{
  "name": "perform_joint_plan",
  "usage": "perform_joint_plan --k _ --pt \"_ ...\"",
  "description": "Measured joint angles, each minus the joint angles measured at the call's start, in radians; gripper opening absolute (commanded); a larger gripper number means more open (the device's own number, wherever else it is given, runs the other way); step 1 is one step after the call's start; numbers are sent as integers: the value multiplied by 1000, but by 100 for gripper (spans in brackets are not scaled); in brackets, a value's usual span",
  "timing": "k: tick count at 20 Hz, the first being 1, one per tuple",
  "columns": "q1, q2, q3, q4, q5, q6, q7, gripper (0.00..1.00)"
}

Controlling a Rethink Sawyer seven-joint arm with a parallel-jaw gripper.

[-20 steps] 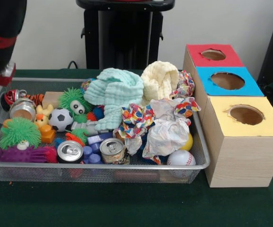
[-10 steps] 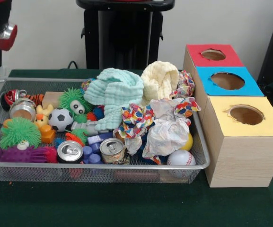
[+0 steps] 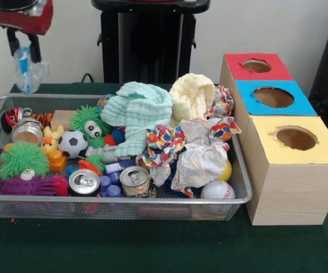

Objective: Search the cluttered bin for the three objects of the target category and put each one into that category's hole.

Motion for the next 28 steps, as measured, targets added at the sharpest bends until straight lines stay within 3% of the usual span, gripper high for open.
perform_joint_plan --k 16,28 --pt "134 -24 0 53 191 4 0 0" --pt "246 -70 -10 142 335 4 14 0"
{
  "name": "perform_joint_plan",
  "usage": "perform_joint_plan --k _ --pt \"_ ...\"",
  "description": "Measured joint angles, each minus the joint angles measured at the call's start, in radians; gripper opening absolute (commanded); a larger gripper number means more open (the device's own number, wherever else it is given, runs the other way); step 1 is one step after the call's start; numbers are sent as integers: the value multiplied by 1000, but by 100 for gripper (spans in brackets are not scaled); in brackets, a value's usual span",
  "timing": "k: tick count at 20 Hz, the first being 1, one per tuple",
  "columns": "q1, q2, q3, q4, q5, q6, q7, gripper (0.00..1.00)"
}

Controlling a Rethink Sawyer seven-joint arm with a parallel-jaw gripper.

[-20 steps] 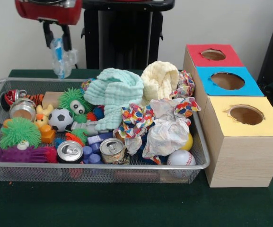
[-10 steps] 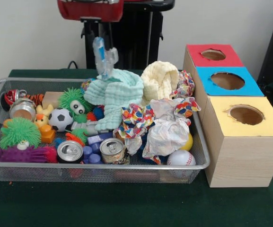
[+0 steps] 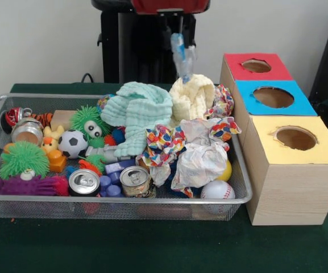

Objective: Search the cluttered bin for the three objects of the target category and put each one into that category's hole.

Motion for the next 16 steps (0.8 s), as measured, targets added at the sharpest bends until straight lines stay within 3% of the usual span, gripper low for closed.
perform_joint_plan --k 6,16 --pt "81 -26 -28 53 55 -1 9 0" --pt "143 -27 -63 102 78 -58 81 0"
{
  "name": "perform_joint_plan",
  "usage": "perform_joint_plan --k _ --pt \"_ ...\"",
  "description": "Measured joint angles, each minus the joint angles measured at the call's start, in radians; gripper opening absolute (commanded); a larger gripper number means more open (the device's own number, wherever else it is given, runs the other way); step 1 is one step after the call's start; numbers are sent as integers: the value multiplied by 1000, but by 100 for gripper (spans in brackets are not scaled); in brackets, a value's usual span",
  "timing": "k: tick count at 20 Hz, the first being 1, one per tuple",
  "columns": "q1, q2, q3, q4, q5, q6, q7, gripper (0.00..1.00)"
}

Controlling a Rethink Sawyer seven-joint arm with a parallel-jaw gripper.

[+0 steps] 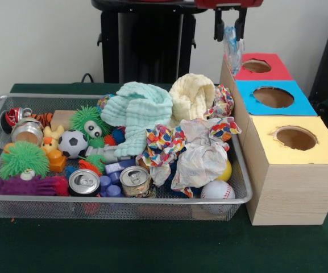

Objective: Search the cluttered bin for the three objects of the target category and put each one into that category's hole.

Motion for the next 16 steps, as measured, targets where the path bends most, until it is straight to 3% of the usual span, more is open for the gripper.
perform_joint_plan --k 9,16 --pt "1 45 -28 26 5 -140 43 0" --pt "30 76 -36 26 38 -196 75 0"
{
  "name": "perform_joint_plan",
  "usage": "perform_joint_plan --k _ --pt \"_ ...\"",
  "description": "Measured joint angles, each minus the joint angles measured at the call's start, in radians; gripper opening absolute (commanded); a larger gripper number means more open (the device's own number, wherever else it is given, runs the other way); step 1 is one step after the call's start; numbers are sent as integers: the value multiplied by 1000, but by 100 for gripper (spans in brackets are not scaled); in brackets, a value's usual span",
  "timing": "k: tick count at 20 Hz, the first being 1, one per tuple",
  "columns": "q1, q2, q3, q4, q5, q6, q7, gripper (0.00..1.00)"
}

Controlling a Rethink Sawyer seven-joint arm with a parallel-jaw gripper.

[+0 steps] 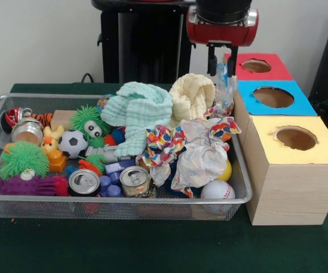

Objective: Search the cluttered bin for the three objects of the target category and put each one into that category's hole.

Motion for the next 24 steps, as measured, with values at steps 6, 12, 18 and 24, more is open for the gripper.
perform_joint_plan --k 6,12,18,24 --pt "62 3 -7 4 29 -1 38 0" --pt "96 -5 -9 4 43 -1 58 0" --pt "110 -21 -14 4 47 -1 58 0" --pt "110 -18 -20 5 53 -1 58 0"
